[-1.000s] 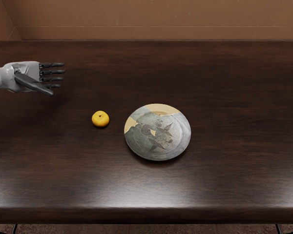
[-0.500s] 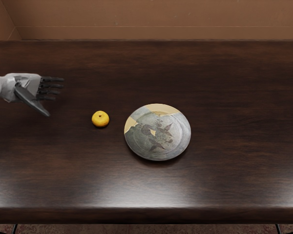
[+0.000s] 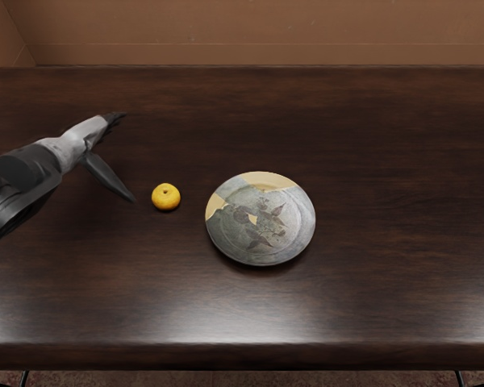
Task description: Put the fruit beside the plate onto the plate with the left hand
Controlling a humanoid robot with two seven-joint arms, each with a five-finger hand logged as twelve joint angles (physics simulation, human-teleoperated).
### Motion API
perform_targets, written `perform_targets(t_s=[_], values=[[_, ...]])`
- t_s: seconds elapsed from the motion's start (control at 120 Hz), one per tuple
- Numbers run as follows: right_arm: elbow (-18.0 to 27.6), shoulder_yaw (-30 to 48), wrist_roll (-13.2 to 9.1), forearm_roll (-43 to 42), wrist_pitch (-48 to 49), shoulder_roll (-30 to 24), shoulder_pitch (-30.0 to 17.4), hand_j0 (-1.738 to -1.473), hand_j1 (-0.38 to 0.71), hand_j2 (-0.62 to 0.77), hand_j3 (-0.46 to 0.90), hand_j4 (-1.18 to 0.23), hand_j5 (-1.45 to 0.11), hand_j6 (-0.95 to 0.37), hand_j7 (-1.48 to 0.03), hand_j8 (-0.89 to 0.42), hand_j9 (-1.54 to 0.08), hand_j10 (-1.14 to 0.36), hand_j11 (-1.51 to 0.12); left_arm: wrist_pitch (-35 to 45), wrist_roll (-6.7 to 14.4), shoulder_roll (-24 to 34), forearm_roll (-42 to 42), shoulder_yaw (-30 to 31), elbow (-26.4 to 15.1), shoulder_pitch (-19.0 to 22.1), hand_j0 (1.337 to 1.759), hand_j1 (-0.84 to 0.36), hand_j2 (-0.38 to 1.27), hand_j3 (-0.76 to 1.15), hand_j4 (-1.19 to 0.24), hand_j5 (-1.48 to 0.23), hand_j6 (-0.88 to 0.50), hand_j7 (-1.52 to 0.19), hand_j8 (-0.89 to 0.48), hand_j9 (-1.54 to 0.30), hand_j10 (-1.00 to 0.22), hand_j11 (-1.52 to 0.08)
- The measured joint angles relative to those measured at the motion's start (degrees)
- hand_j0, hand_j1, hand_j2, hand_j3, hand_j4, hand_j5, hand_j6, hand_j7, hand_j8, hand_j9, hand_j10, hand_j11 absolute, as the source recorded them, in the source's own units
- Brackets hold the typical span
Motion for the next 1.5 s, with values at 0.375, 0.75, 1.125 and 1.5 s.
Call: perform_targets(t_s=[0.375, 0.75, 1.125, 1.5], values=[[0.00, 0.00, 0.00, 0.01, 0.00, 0.00, -0.01, -1.658, -0.33, 0.00, 0.00, -0.02, -0.02, -0.02, -0.02, -0.02, -0.02, -0.02, -0.02, 7.71, 2.32, -17.32, -3.64, 26.30, -2.49, -16.45, 1.658, 0.32, 0.01, 0.00, -0.02, -0.03, -0.02, -0.03, -0.02, -0.03, -0.02, -0.03], [0.00, 0.00, 0.00, 0.01, 0.00, 0.00, 0.00, -1.658, -0.33, 0.00, 0.00, -0.02, -0.03, -0.02, -0.03, -0.02, -0.03, -0.02, -0.03, 7.94, 2.96, -17.30, -8.95, 33.06, -2.00, -18.19, 1.658, 0.30, 0.01, 0.00, -0.04, -0.05, -0.04, -0.05, -0.04, -0.05, -0.04, -0.05], [0.00, 0.00, 0.00, 0.01, 0.00, 0.00, 0.00, -1.658, -0.33, 0.00, 0.00, -0.02, -0.02, -0.02, -0.02, -0.02, -0.02, -0.02, -0.02, 7.94, 2.99, -17.66, -9.33, 33.03, 0.71, -19.41, 1.658, 0.22, 0.02, 0.00, -0.11, -0.14, -0.11, -0.14, -0.11, -0.14, -0.11, -0.14], [0.00, 0.00, 0.00, 0.04, 0.00, 0.00, 0.00, -1.658, -0.33, 0.00, 0.00, -0.02, -0.03, -0.02, -0.03, -0.02, -0.03, -0.02, -0.03, 7.94, 2.85, -20.67, -9.37, 32.52, 4.24, -19.56, 1.658, -0.01, 0.06, 0.00, -0.30, -0.39, -0.30, -0.39, -0.30, -0.39, -0.30, -0.39]])
